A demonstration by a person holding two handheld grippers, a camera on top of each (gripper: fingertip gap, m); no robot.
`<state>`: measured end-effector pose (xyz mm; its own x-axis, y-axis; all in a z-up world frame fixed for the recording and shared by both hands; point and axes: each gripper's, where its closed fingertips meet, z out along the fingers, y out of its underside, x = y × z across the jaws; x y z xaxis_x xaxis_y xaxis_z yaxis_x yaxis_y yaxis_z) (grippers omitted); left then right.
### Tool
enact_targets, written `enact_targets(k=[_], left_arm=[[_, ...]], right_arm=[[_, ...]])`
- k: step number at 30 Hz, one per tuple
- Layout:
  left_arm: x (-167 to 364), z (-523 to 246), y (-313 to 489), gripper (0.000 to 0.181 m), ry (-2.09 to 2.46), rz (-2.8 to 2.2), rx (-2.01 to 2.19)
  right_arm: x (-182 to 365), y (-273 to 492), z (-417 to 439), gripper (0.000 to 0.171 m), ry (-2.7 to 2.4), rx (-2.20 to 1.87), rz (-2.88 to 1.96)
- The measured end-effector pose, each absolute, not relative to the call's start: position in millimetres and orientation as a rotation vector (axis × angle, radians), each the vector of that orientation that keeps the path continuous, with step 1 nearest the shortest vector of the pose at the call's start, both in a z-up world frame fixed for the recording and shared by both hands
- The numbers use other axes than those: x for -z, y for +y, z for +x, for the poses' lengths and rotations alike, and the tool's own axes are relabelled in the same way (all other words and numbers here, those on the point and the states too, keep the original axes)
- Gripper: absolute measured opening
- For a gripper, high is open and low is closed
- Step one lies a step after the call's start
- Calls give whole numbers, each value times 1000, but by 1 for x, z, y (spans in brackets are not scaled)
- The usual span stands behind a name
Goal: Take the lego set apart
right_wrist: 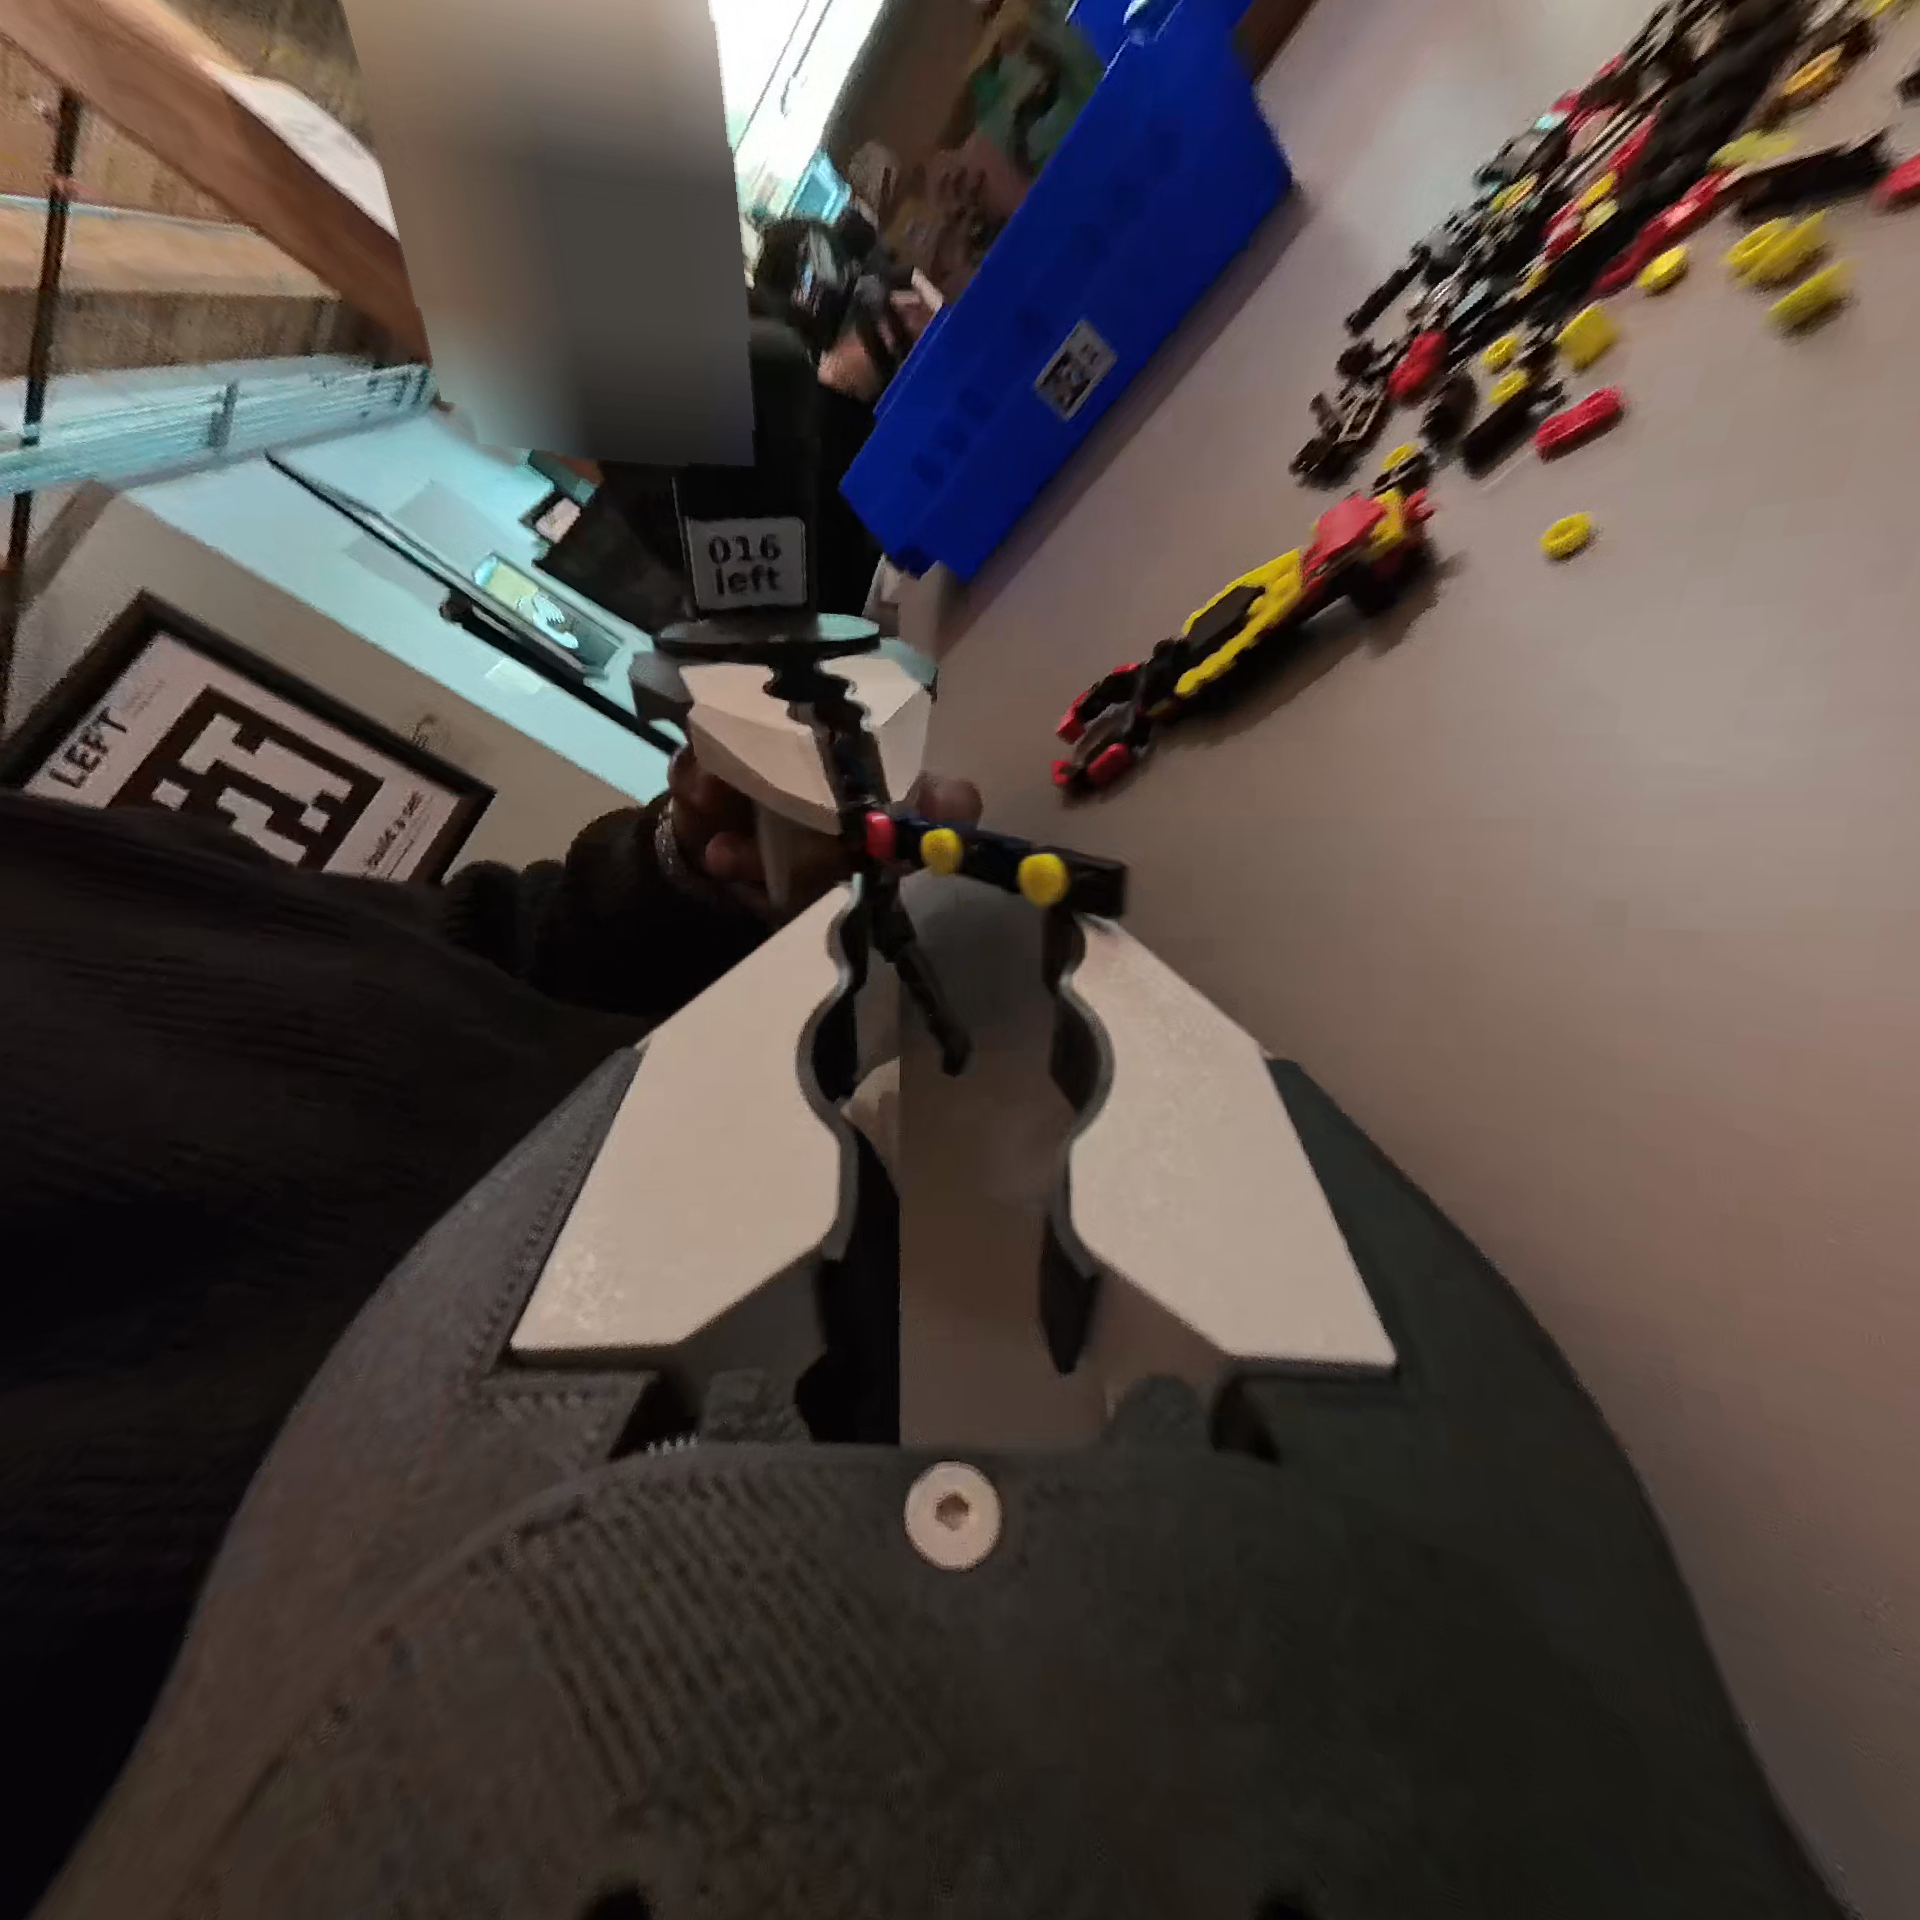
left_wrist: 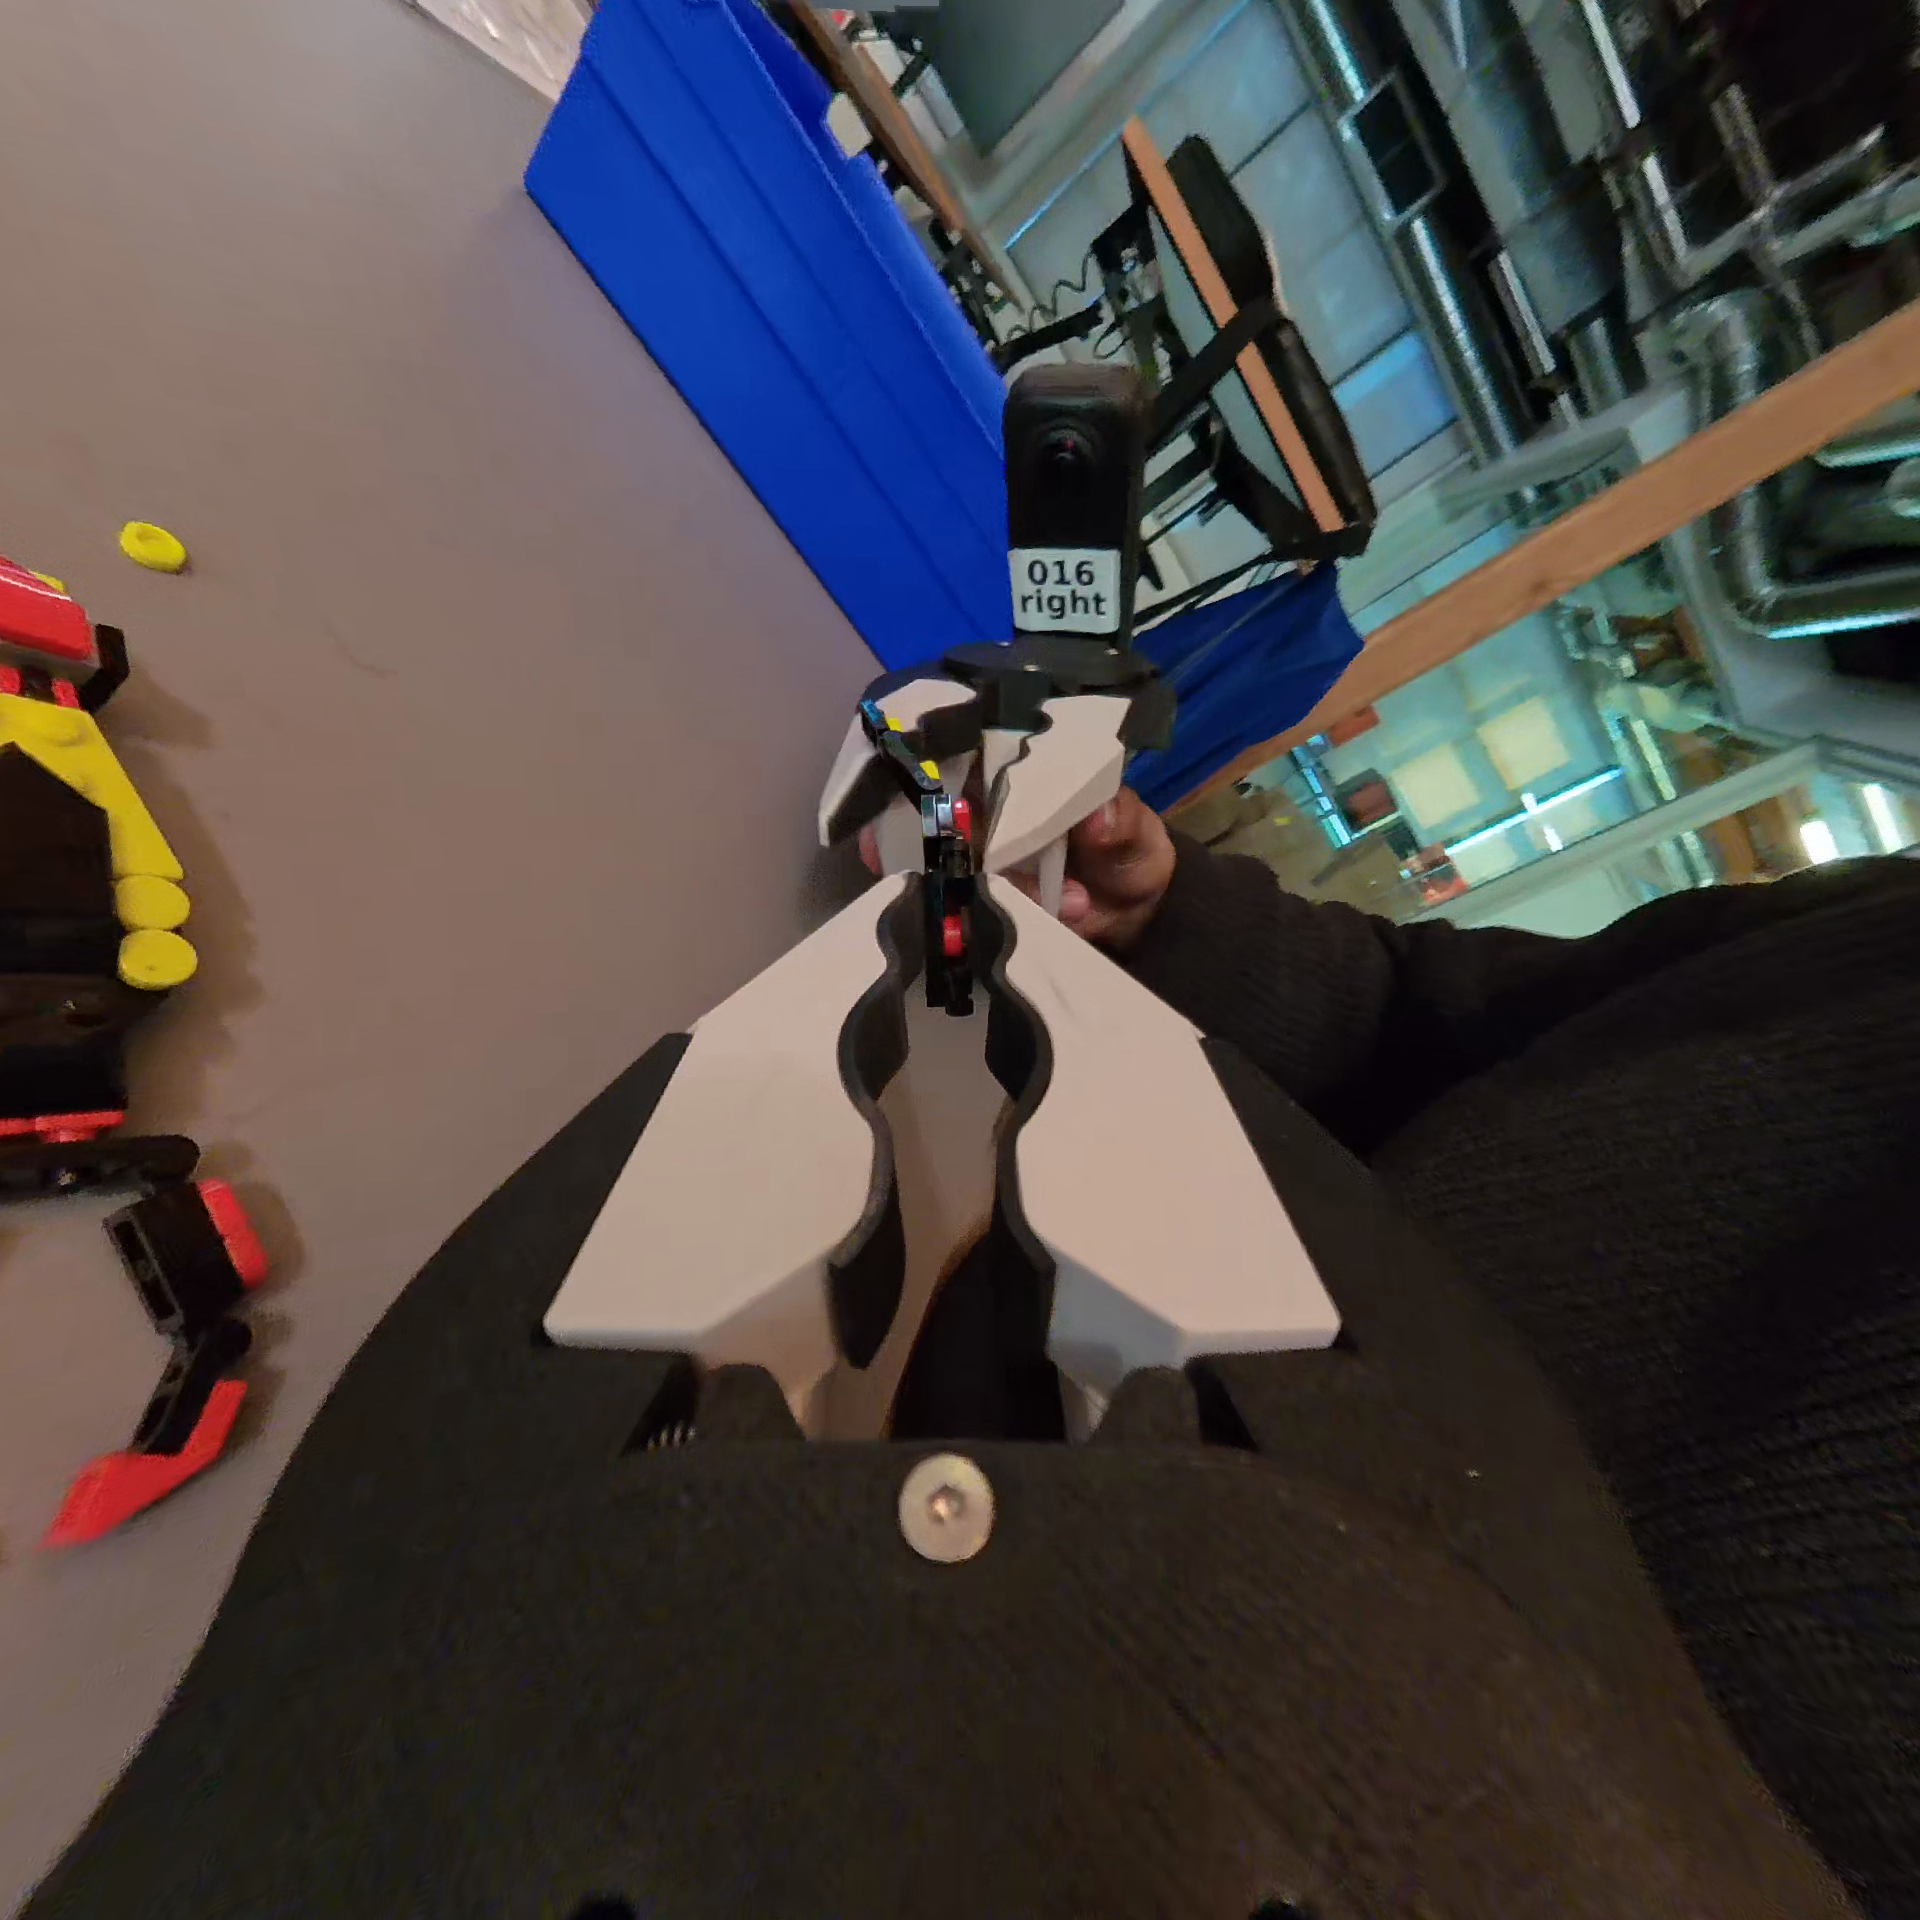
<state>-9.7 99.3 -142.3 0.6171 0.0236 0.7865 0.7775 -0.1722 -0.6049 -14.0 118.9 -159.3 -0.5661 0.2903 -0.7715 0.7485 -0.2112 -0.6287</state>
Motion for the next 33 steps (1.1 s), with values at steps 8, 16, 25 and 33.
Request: enact_targets(k=[8, 16, 25, 33], left_arm=[[138, -5, 99, 5, -648, -1585, 836], [134, -6, 101, 4, -651, -1560, 804], [135, -3, 103, 4, -627, -1588, 766], [133, -5, 102, 4, -622, -1572, 767]], right_arm=[[139, 123, -15, 57, 1497, 1928, 1164], [136, 118, -14, 23, 1471, 1947, 1158], [132, 109, -8, 10, 1472, 1955, 1109], [129, 109, -10, 9, 1531, 1984, 1113]])
